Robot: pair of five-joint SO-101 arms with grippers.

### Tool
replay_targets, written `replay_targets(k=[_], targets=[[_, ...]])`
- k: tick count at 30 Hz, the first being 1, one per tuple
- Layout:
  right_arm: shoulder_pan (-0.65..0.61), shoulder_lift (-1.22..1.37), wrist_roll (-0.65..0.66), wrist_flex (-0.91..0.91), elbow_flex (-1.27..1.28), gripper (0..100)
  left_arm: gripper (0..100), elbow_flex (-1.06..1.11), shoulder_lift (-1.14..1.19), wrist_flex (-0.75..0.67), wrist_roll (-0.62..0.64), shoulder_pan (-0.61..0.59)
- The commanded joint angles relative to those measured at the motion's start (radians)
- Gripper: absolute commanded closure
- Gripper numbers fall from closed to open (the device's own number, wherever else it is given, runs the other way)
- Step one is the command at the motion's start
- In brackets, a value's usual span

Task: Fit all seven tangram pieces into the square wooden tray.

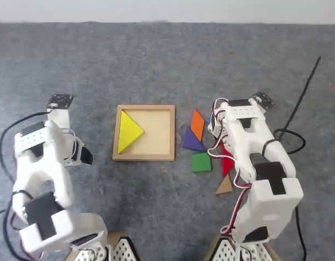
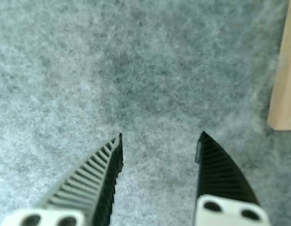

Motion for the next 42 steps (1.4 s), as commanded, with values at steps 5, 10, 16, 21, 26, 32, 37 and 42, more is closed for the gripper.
replay_targets(k=[5, 10, 16, 21, 26, 32, 37, 42], targets=[[0.018, 0.018, -0.002, 0.038, -0.017, 62.5, 75, -0.002, -0.012, -0.015, -0.009, -0.002], [0.018, 0.016, 0.035, 0.058, -0.017, 62.5, 75, -0.002, -0.012, -0.015, -0.009, -0.002], [0.018, 0.019, 0.038, 0.058, -0.017, 62.6, 75, -0.002, -0.012, -0.014, -0.009, -0.002], [0.018, 0.019, 0.038, 0.059, -0.017, 62.6, 75, -0.002, -0.012, -0.014, -0.009, -0.002], [0.018, 0.019, 0.038, 0.053, -0.017, 62.6, 75, -0.002, -0.012, -0.014, -0.009, -0.002], [0.018, 0.019, 0.049, 0.054, -0.017, 62.7, 75, -0.002, -0.012, -0.014, -0.009, -0.002], [0.015, 0.019, 0.124, 0.050, -0.020, 73.4, 75, -0.002, -0.012, -0.014, -0.009, -0.002], [0.015, 0.019, 0.155, 0.050, -0.020, 77.4, 75, -0.002, -0.012, -0.014, -0.009, -0.002]])
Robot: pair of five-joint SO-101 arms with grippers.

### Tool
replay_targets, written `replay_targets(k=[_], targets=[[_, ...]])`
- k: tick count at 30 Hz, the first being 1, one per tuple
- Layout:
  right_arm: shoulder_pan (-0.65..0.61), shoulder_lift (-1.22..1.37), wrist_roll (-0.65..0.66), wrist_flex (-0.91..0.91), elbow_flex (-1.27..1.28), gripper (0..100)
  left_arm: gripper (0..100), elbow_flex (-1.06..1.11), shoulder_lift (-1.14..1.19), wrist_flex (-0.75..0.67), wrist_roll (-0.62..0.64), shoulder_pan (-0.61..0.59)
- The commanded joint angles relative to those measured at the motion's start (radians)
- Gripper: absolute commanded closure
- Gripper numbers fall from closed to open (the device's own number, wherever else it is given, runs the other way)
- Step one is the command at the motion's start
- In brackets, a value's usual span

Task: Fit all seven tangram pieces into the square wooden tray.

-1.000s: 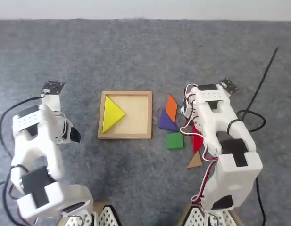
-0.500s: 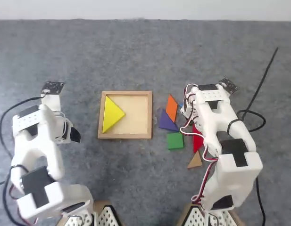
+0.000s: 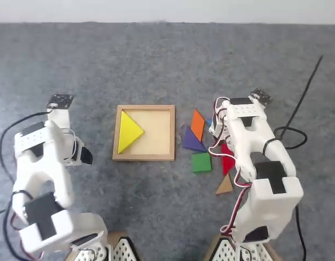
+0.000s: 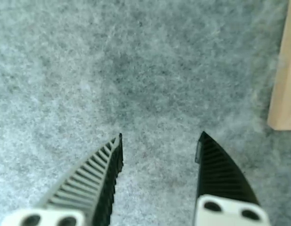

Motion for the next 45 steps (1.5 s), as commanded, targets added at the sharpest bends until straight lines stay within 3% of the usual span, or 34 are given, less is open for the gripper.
replay_targets(k=[1, 8, 16, 25, 30, 37, 42, 45], targets=[[0.007, 0.019, 0.023, 0.007, -0.008, 77.4, 75, -0.002, -0.012, -0.014, -0.009, -0.002], [0.007, 0.008, 0.037, 0.019, -0.009, 77.6, 75, -0.002, -0.012, -0.014, -0.009, -0.002], [-0.001, -0.157, 0.166, 0.131, -0.061, 77.8, 75, -0.002, -0.012, -0.014, -0.009, -0.002], [-0.015, -0.300, 0.500, 0.139, -0.063, 77.9, 75, -0.002, -0.012, -0.014, -0.009, -0.002], [-0.125, -0.294, 0.775, 0.130, -0.115, 77.9, 75, -0.002, -0.012, -0.014, -0.009, -0.002], [-0.314, -0.179, 1.089, 0.139, -0.341, 77.9, 75, -0.002, -0.012, -0.014, -0.009, -0.002], [-0.390, -0.013, 1.221, 0.130, -0.529, 77.9, 75, -0.002, -0.012, -0.014, -0.009, -0.002], [-0.414, 0.108, 1.386, 0.122, -0.635, 77.9, 75, -0.002, -0.012, -0.014, -0.009, -0.002]])
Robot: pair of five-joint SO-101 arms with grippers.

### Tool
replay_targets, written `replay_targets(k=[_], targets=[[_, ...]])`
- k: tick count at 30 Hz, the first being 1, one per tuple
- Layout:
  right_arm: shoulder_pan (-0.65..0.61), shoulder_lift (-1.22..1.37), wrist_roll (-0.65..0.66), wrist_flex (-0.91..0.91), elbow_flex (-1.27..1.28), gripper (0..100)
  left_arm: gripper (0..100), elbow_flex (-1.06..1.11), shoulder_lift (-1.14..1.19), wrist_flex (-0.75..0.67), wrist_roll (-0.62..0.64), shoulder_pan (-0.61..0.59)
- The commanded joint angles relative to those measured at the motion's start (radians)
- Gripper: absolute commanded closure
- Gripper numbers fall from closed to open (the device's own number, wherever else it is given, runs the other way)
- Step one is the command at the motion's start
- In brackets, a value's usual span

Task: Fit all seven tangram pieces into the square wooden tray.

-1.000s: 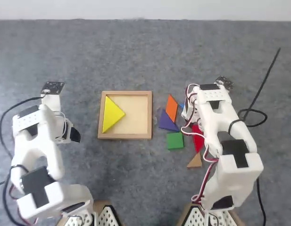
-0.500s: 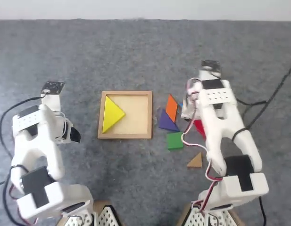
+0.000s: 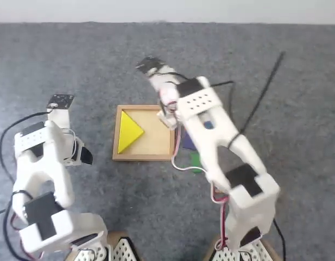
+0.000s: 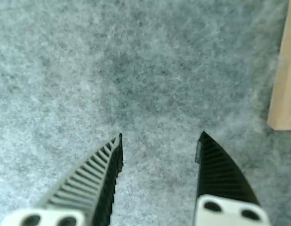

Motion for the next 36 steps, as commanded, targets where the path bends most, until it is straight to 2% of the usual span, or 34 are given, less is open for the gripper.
replay_targets(k=[1, 4, 8, 10, 14, 17, 24, 26, 31, 36], targets=[[-0.033, 0.101, 0.169, -0.018, -0.169, 77.9, 75, -0.002, -0.012, -0.014, -0.009, -0.002], [-0.073, 0.206, 0.238, -0.015, -0.273, 77.9, 75, -0.002, -0.012, -0.014, -0.009, -0.002], [-0.124, 0.329, 0.445, -0.010, -0.371, 77.9, 75, -0.002, -0.012, -0.014, -0.009, 0.000], [-0.139, 0.383, 0.488, -0.007, -0.414, 77.9, 75, -0.002, -0.012, -0.014, -0.009, 0.000], [-0.153, 0.452, 0.526, -0.002, -0.494, 77.5, 75, -0.002, -0.012, -0.014, -0.008, 0.002], [-0.159, 0.481, 0.552, 0.073, -0.569, 75.8, 75, -0.002, -0.012, -0.014, -0.008, 0.000], [-0.154, 0.527, 0.592, 0.191, -0.704, 46.5, 75, -0.002, -0.012, -0.014, -0.008, 0.003], [-0.154, 0.529, 0.592, 0.214, -0.723, 41.0, 75, -0.002, -0.012, -0.014, -0.008, 0.003], [-0.154, 0.521, 0.588, 0.291, -0.784, 40.0, 75, -0.002, -0.012, -0.014, -0.008, 0.003], [-0.154, 0.524, 0.582, 0.475, -0.947, 42.9, 75, -0.002, -0.012, -0.014, -0.008, 0.000]])
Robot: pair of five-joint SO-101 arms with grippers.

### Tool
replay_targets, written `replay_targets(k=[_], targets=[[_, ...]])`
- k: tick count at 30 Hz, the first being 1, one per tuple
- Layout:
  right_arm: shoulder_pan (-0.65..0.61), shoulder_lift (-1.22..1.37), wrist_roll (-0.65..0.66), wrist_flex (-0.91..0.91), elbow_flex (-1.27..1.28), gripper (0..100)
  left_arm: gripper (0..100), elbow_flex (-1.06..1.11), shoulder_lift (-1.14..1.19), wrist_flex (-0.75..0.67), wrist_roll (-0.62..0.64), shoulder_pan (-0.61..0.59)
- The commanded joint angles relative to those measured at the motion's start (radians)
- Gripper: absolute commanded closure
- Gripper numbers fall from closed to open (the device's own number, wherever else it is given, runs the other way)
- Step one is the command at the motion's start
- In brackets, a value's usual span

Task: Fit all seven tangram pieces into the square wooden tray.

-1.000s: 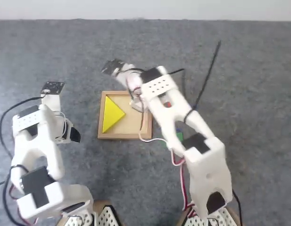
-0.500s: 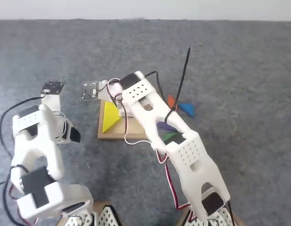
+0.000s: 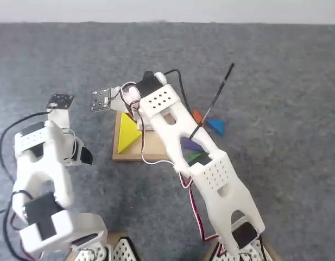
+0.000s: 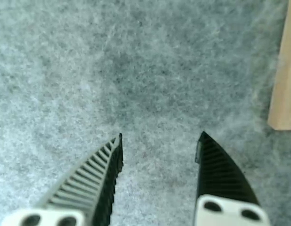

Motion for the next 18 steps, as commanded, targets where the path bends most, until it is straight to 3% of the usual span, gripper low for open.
replay_targets(k=[1, 6, 11, 18], targets=[[-0.005, -0.019, -0.018, 0.124, -0.166, 45.4, 75, -0.002, -0.012, -0.014, -0.008, 0.000], [0.061, -0.059, -0.176, 0.173, -0.270, 65.2, 75, -0.002, -0.012, -0.014, -0.008, -0.002], [0.162, -0.262, -0.348, 0.176, -0.103, 85.9, 75, -0.002, -0.012, -0.014, -0.008, -0.002], [0.323, -0.661, -0.549, 0.165, 0.381, 83.8, 75, -0.002, -0.012, -0.014, -0.008, -0.002]])
